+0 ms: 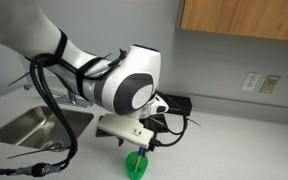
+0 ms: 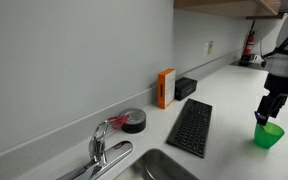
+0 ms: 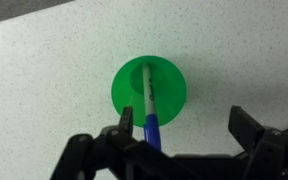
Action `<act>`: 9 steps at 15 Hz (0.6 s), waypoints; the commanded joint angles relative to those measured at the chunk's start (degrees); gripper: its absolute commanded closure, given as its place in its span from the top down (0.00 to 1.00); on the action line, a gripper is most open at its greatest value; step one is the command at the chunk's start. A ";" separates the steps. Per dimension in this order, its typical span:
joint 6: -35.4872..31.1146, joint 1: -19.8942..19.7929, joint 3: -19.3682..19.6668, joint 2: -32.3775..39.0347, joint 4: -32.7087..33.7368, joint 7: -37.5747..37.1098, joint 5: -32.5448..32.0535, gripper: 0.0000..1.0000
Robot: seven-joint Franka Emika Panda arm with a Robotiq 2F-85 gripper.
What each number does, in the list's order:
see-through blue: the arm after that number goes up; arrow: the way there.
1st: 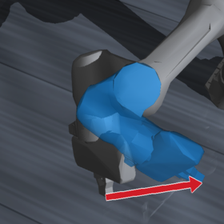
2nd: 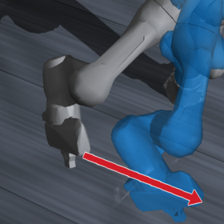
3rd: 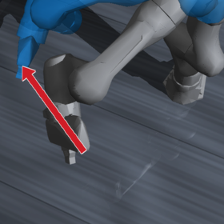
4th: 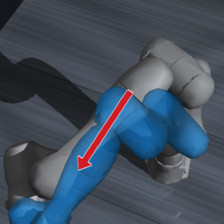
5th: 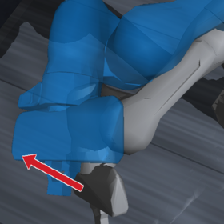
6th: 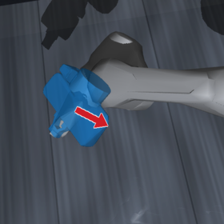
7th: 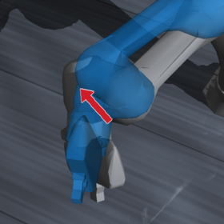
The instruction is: Take the pen out of the cup and put it on the counter
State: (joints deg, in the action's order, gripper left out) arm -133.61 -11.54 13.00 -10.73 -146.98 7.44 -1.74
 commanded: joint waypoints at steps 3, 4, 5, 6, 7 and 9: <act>-3.46 -0.24 0.72 4.31 2.61 0.06 2.88 1.00; -3.72 -0.42 0.77 4.52 2.84 -0.26 2.95 1.00; -3.98 -0.50 0.84 4.75 3.03 -0.17 3.07 0.93; -3.95 -0.56 0.94 5.10 3.45 -0.25 3.32 0.74; -3.38 -0.65 1.11 5.29 3.84 -0.13 3.58 0.66; -3.17 -0.87 1.50 5.23 4.15 -0.02 3.83 0.49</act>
State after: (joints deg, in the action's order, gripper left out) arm -136.40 -11.65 14.17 -6.34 -144.04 7.32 0.72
